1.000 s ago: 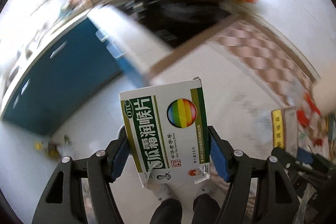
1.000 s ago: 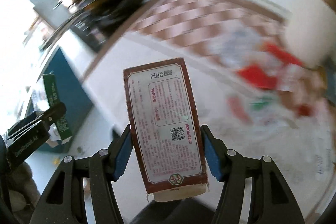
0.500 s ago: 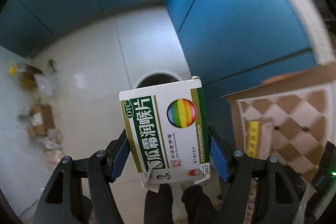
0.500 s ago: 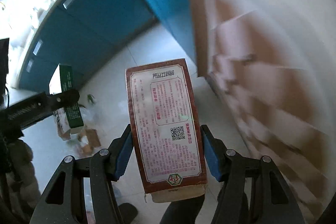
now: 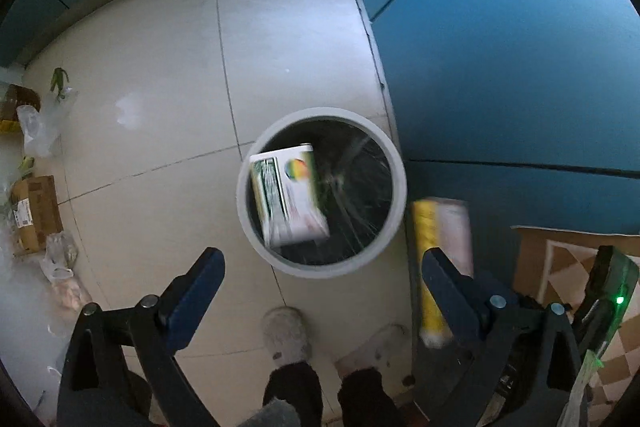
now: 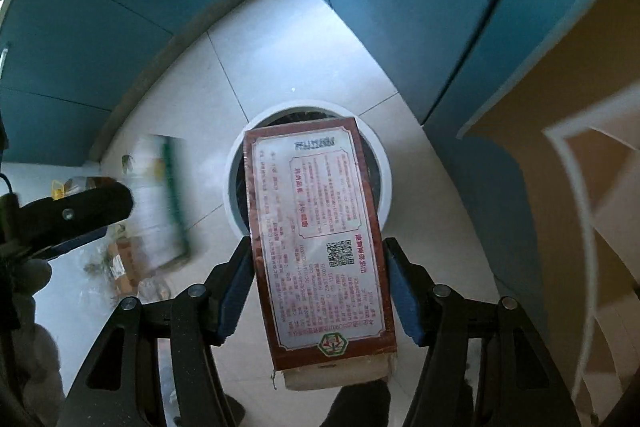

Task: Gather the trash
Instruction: 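Open the left tool over the bin while the right drops the card in, then swing both tools back from the bin toward the counter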

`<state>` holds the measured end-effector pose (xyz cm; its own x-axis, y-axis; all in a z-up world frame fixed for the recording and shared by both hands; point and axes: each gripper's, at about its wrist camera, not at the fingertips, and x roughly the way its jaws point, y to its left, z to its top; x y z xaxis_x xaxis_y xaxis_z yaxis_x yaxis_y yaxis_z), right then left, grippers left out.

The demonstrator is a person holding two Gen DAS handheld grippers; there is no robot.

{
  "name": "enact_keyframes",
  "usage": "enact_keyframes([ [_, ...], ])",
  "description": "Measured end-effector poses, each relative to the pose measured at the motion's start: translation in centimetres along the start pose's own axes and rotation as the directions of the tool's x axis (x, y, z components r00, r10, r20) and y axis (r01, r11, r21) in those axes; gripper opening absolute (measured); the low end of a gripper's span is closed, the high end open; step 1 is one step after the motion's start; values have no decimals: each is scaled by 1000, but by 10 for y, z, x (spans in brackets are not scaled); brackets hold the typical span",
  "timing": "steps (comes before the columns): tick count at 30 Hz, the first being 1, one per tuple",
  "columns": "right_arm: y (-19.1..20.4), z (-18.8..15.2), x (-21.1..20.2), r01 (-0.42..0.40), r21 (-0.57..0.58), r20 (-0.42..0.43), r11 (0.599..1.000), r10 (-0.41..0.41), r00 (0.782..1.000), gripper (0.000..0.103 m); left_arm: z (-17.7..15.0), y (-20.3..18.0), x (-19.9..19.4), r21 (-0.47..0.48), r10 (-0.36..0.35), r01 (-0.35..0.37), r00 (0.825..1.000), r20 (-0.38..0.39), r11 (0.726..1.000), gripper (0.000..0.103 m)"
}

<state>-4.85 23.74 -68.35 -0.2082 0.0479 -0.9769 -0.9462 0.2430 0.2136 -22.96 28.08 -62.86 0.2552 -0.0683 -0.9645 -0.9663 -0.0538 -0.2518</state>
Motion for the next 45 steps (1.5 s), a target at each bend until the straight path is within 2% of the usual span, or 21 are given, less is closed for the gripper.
enact_keyframes([
  [2, 5, 1, 6, 9, -20, 4, 1000, -9, 1000, 90, -6, 0, -3, 16, 43, -43, 999, 24, 999, 101],
  [5, 8, -3, 3, 19, -42, 15, 999, -19, 1000, 102, -19, -1, -14, 32, 124, -127, 989, 77, 991, 101],
  [7, 10, -2, -1, 38, -55, 27, 998, -37, 999, 102, -31, -1, -26, 35, 193, -198, 974, 123, 979, 101],
  [9, 12, -1, -6, 57, -67, 38, 996, -55, 998, 102, -40, 1, -37, 30, 232, -238, 962, 143, 971, 101],
  [14, 19, -10, -30, 95, -86, 53, 992, -91, 994, 102, -68, 3, -74, 25, 289, -297, 943, 166, 955, 101],
  [18, 24, -28, -66, 118, -101, 65, 988, -112, 992, 102, -83, 3, -97, 18, 314, -323, 931, 186, 946, 101],
  [23, 33, -48, -120, 132, -114, 85, 985, -123, 989, 102, -106, -5, -146, 11, 306, -315, 929, 207, 949, 101],
  [35, 52, -116, -307, 113, -137, 185, 984, -87, 979, 102, -188, -50, -271, 43, 262, -286, 920, 292, 957, 101],
  [40, 55, -147, -385, 107, -147, 241, 983, -70, 968, 102, -219, -72, -310, 75, 216, -249, 928, 304, 965, 101],
  [45, 54, -176, -437, 70, -163, 262, 984, -25, 965, 102, -246, -95, -340, 89, 220, -265, 914, 341, 960, 101],
])
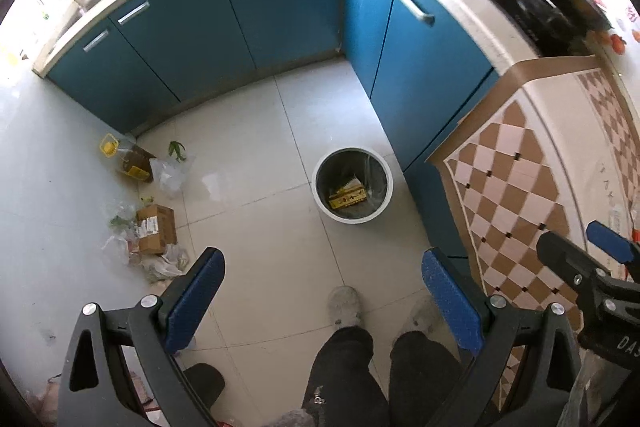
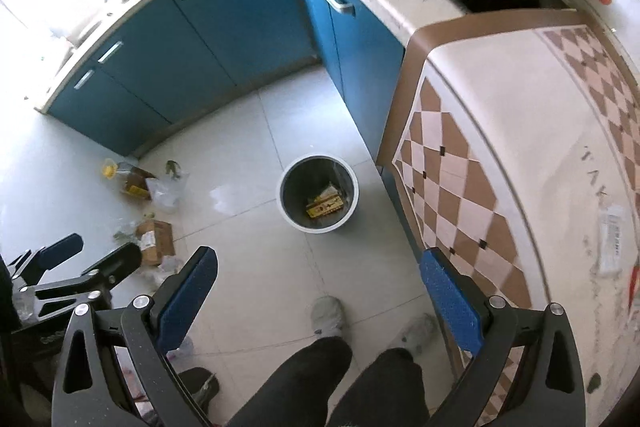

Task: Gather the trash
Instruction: 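Swing both tools back from the bin toward the counter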

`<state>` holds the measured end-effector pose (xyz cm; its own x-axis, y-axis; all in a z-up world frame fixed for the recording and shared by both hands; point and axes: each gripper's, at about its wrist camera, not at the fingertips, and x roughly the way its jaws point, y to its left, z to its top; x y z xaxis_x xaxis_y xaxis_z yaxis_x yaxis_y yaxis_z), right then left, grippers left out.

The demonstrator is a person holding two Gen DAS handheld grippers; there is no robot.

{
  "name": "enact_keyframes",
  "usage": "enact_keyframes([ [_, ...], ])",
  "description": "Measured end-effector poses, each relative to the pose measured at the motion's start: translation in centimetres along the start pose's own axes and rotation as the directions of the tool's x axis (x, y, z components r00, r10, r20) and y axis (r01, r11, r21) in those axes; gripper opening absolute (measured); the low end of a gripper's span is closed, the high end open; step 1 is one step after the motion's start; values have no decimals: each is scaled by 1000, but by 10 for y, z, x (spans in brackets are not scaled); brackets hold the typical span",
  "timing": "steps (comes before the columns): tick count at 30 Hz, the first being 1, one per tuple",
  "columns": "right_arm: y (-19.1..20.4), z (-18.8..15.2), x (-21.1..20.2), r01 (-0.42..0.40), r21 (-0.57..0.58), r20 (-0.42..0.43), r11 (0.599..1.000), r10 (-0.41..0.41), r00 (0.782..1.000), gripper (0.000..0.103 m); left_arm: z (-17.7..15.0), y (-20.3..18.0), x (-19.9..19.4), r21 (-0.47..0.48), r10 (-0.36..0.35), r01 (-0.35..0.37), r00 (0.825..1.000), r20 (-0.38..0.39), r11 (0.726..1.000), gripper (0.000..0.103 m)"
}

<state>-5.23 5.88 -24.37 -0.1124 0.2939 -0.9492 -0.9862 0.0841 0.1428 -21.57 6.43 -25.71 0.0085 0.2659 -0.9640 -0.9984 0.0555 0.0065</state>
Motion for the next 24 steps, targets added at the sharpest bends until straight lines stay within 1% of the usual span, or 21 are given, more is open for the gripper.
enact_keyframes([
  [4, -8, -10, -27, -65, 20, 21, 998, 65, 998, 102, -2, -16, -28, 5, 16, -16, 999, 45, 1000, 101],
  [7, -26, -15, -50, -118, 55, 41, 992, 115, 992, 102, 2, -43, -50, 34, 21, -24, 996, 82, 999, 103],
  [8, -32, -16, -56, -136, 64, 49, 989, 133, 990, 102, 4, -56, -56, 54, 20, -25, 995, 97, 998, 103],
  [10, -59, -20, -76, -172, 113, 84, 979, 163, 983, 102, 8, -89, -69, 105, 8, -22, 992, 126, 994, 103],
  [13, -104, -28, -104, -182, 183, 141, 966, 158, 977, 102, 12, -141, -83, 176, -18, -8, 989, 147, 984, 103],
  [16, -170, -49, -136, -156, 282, 189, 947, 105, 976, 102, 8, -209, -91, 269, -65, 21, 986, 153, 963, 103],
  [17, -187, -57, -143, -145, 307, 196, 941, 86, 977, 102, 4, -233, -92, 302, -78, 30, 986, 147, 953, 103],
  [19, -242, -82, -162, -96, 405, 202, 909, 13, 979, 102, -6, -286, -91, 377, -115, 60, 985, 126, 924, 103],
  [20, -261, -91, -167, -82, 436, 200, 896, -8, 980, 102, -10, -306, -91, 405, -119, 61, 986, 119, 912, 103],
  [21, -286, -105, -173, -54, 481, 191, 875, -44, 981, 102, -17, -332, -89, 444, -128, 67, 986, 109, 894, 103],
  [23, -347, -141, -185, 23, 584, 157, 812, -141, 977, 103, -32, -379, -83, 510, -133, 73, 988, 82, 857, 103],
  [24, -374, -158, -186, 68, 623, 126, 779, -186, 974, 103, -38, -396, -80, 532, -132, 75, 989, 70, 843, 103],
])
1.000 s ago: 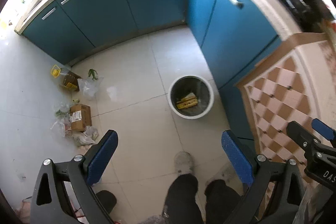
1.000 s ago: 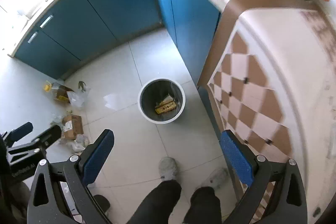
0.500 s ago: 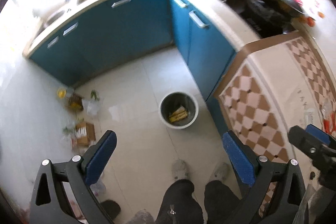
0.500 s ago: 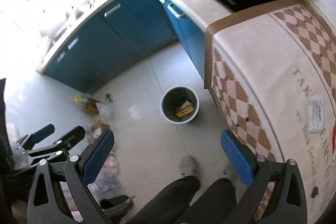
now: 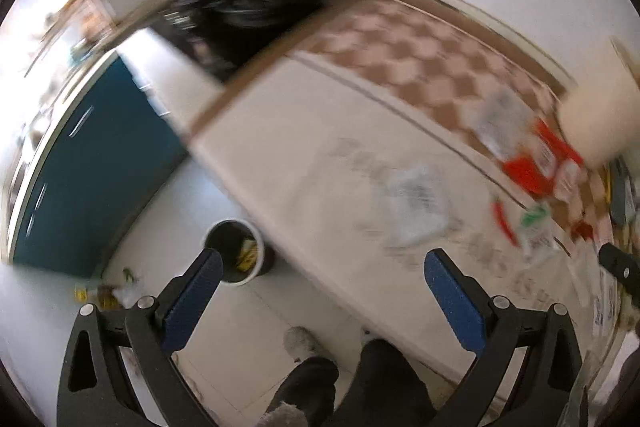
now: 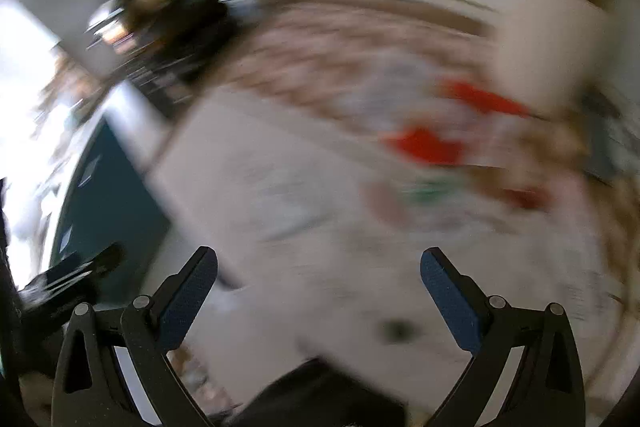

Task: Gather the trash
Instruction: 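Swing both tools back from the bin toward the counter, then grasp the Dental Doctor toothpaste box with the right tool while the left grasps a sachet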

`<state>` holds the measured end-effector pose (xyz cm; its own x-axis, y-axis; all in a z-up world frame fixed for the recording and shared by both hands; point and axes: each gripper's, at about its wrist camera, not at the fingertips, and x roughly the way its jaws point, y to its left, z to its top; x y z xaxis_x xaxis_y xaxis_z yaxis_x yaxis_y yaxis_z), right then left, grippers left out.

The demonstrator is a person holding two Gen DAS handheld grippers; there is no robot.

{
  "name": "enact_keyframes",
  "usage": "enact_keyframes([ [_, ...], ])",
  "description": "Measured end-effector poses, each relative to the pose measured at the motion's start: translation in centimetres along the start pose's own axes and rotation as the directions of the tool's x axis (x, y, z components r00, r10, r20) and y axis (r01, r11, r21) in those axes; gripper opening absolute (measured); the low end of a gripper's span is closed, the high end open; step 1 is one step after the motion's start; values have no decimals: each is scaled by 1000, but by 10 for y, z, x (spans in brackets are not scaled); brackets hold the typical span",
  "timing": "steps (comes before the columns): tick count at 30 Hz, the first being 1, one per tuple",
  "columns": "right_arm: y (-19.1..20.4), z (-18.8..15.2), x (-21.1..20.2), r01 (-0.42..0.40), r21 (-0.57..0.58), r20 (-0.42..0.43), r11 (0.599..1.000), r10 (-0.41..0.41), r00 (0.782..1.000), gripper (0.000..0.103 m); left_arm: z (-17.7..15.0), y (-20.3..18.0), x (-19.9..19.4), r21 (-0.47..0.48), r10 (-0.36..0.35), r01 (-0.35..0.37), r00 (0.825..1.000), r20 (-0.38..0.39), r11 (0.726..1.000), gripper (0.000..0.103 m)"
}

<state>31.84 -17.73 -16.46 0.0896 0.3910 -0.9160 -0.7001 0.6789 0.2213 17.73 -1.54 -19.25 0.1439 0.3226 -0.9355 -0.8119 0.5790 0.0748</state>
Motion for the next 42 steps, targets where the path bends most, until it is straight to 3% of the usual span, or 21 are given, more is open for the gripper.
enact_keyframes([
  [5, -145, 4, 9, 227, 195, -68, 954, -218, 974, 102, 5, -71, 48, 86, -3, 13, 994, -109, 996, 103],
  [7, -191, -3, 14, 284, 240, -98, 928, -269, 958, 101, 4, -76, 65, 67, 4, 7, 988, -156, 998, 103],
  [10, -236, -14, 32, 317, 279, -155, 906, -284, 946, 89, 4, -77, 89, 29, 8, -2, 976, -218, 1000, 103],
  [16, -259, -20, 73, 264, 265, -219, 927, -209, 953, 83, 7, -95, 102, 36, 0, 9, 970, -245, 999, 103],
  [18, -258, -17, 80, 250, 251, -218, 935, -197, 956, 66, 10, -112, 98, 54, -28, 42, 971, -236, 998, 102],
  [21, -258, -14, 82, 204, 266, -206, 942, -151, 967, 58, 13, -138, 90, 95, -84, 107, 972, -218, 990, 102],
  [24, -253, -17, 82, 116, 281, -211, 953, -56, 976, 54, 18, -174, 89, 186, -133, 175, 967, -217, 967, 102],
  [27, -254, -17, 79, 123, 288, -203, 950, -65, 977, 54, 21, -207, 96, 294, -159, 221, 962, -221, 930, 100],
  [30, -263, -20, 77, 127, 319, -198, 939, -64, 978, 55, 20, -230, 110, 386, -141, 229, 960, -242, 894, 79],
  [32, -271, -26, 75, 131, 326, -196, 936, -68, 978, 55, 19, -239, 120, 412, -130, 236, 954, -270, 880, 72],
  [33, -275, -26, 74, 134, 331, -195, 934, -71, 978, 55, 17, -241, 123, 416, -126, 239, 952, -281, 877, 59],
  [35, -266, -27, 79, 139, 337, -198, 931, -74, 977, 55, 15, -241, 120, 415, -135, 242, 953, -269, 877, 46],
  [37, -263, -28, 79, 139, 344, -192, 929, -76, 978, 55, 13, -238, 116, 427, -120, 218, 963, -243, 877, 23],
  [39, -261, -30, 77, 139, 354, -183, 925, -77, 980, 55, 14, -232, 110, 424, -128, 225, 961, -245, 877, 14],
  [42, -264, -31, 69, 136, 371, -161, 918, -80, 984, 54, 14, -224, 97, 435, -111, 193, 972, -209, 879, 13],
])
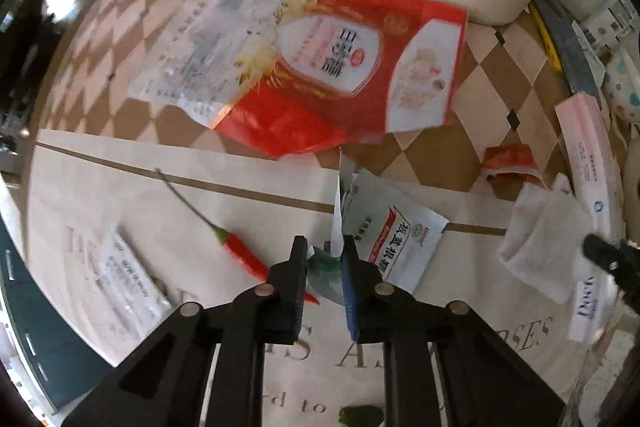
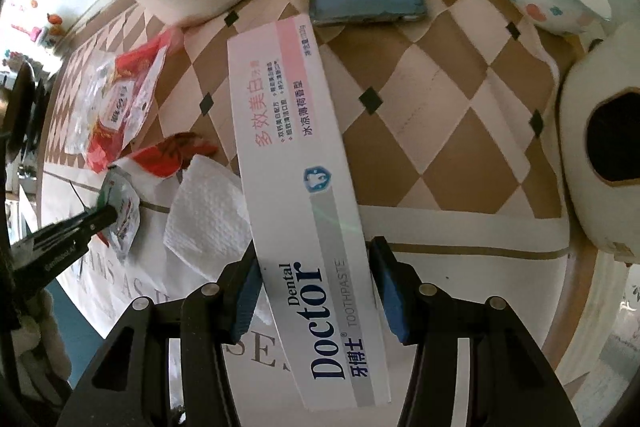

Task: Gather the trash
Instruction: 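Grasp the Dental Doctor toothpaste box with the right tool while the left grasps a sachet, then carry the toothpaste box with the right tool while the left carries the sachet to the bin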

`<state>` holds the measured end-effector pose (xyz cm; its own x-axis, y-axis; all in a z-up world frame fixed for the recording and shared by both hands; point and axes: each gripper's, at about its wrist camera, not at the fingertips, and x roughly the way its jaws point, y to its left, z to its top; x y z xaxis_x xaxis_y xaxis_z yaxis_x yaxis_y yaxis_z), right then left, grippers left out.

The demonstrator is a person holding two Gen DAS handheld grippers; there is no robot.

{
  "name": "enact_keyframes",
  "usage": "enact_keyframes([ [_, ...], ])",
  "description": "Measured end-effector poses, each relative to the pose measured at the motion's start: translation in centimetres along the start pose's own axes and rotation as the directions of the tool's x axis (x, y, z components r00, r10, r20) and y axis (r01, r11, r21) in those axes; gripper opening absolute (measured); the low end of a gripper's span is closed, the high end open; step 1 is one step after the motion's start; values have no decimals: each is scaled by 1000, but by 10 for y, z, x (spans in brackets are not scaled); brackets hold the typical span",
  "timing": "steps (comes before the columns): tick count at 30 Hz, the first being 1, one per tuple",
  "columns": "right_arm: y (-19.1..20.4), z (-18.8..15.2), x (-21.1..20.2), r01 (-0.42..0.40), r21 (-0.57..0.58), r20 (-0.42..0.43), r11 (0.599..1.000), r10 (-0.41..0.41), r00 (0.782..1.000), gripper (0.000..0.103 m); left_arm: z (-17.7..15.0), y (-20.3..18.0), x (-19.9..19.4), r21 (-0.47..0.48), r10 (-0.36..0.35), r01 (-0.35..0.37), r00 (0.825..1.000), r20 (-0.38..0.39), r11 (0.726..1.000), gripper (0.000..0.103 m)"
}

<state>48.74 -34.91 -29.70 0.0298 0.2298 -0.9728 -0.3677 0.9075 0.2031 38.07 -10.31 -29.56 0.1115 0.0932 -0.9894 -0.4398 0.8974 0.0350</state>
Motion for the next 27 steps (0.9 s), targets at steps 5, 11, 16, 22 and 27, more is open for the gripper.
enact_keyframes([
  [5, -3, -3, -20, -20, 24, 50, 1000, 18, 999, 54, -10, -6, -31, -7, 20, -19, 998, 59, 1000, 13],
  [11, -19, -8, -44, -76, 72, 86, 994, 70, 994, 54, -21, -15, -68, -12, 32, -31, 990, 141, 999, 13],
  [16, -20, -9, -27, -42, 54, -35, 998, 44, 998, 56, -21, -17, -71, -12, 42, -40, 988, 149, 999, 13],
  [22, -23, -11, -6, -54, 100, -50, 994, 59, 997, 60, -25, -7, -61, -15, 57, -56, 989, 133, 998, 13],
  [27, -23, -14, -8, -28, 96, 16, 995, 26, 1000, 55, -29, -2, -66, -27, 79, -75, 986, 150, 997, 13],
])
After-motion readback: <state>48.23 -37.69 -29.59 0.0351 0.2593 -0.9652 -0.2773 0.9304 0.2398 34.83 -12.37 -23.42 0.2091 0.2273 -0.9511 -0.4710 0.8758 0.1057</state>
